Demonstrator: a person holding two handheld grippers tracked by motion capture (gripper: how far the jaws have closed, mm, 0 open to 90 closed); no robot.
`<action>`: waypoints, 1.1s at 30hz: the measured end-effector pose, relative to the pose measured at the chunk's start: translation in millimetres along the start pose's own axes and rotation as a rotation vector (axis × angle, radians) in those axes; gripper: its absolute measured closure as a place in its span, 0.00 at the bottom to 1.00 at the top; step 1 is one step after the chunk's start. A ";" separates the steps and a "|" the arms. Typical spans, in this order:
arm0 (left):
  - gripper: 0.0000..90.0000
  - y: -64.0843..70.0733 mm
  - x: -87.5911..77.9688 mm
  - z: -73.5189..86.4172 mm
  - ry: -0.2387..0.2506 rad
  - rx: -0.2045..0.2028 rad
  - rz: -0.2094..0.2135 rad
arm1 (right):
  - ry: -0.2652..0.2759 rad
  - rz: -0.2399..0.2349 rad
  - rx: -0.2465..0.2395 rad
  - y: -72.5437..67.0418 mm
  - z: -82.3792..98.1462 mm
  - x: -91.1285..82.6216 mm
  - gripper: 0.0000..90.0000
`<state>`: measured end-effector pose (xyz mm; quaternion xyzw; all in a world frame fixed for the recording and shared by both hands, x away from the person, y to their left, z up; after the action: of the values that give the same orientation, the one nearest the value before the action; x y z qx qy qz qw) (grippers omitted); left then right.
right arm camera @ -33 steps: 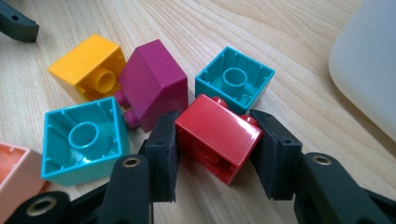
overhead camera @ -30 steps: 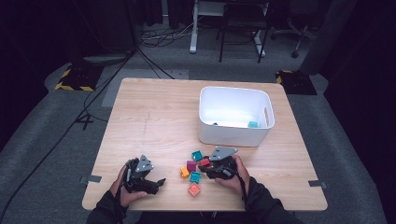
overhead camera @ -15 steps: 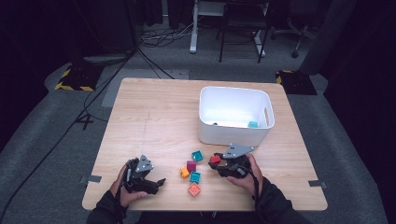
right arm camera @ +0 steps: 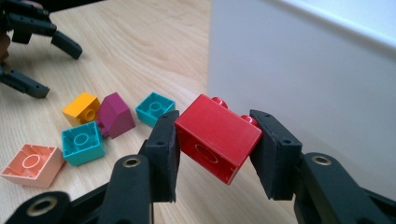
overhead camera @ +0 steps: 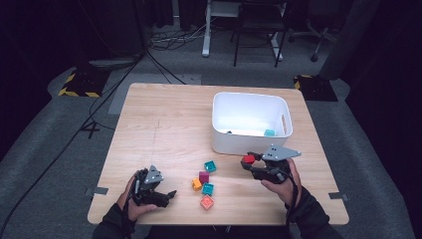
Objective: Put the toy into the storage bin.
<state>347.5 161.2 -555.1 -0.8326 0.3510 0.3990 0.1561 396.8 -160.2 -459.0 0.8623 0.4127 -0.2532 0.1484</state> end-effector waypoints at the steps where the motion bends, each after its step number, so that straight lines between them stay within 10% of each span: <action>1: 0.11 0.0 0.0 0.0 0.000 0.000 0.000 | 0.000 0.010 -0.005 2.2 -0.8 -3.3 0.61; 33: 0.11 0.0 0.0 0.0 0.000 -0.001 0.000 | 0.085 0.123 0.040 57.7 -62.1 -49.4 0.61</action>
<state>347.5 161.2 -555.1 -0.8326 0.3510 0.3990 0.1558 435.5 -198.3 -377.3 0.8987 0.3597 -0.2153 0.1287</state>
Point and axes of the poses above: each handheld gripper's, and its own axes: x roughly forward along the jaws, z roughly out of its underside, y roughly to its right, the point moved 7 cm from there along x, roughly forward along the jaws, and after that the axes turned 3 degrees about -y, right-handed, at the moved point
